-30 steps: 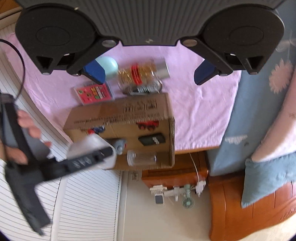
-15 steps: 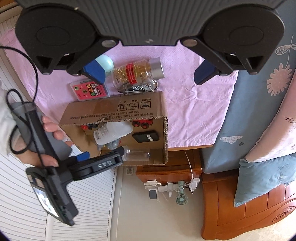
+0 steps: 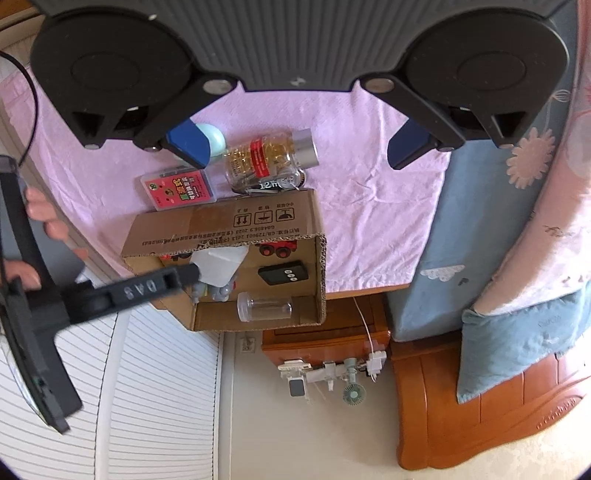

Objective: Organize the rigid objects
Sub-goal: 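Move the left gripper to the gold capsule bottle while the right approaches the pink card case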

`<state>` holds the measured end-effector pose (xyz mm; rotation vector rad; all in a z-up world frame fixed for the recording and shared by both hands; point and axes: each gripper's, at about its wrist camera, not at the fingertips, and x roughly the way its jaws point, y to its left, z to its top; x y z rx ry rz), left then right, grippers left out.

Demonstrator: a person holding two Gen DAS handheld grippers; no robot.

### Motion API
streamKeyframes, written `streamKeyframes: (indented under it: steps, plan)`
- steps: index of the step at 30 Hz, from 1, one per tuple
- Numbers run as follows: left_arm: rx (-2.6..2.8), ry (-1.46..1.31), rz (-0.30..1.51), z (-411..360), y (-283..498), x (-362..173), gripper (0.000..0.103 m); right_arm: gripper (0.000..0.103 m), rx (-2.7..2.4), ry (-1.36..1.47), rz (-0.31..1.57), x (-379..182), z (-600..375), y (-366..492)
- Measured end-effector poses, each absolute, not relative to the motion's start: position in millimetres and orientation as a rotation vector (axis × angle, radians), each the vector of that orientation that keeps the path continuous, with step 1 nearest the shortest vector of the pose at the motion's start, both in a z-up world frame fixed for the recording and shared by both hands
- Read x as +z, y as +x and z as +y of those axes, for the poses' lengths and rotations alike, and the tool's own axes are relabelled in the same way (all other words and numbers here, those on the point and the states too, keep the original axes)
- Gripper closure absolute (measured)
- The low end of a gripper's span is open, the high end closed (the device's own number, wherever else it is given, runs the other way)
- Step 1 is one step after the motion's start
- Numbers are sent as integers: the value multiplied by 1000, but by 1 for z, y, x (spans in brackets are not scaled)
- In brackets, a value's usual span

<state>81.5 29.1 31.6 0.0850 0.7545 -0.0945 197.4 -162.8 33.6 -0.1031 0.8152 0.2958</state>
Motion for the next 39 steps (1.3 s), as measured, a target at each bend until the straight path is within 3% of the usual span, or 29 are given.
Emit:
streamKeyframes:
  steps: [18, 39]
  plan:
    - [-43, 2, 805, 46, 95, -8, 1, 0, 185, -34, 984, -45, -174, 171]
    - [-105, -20, 790, 56, 111, -26, 1, 0, 92, -120, 1008, -75, -152, 194]
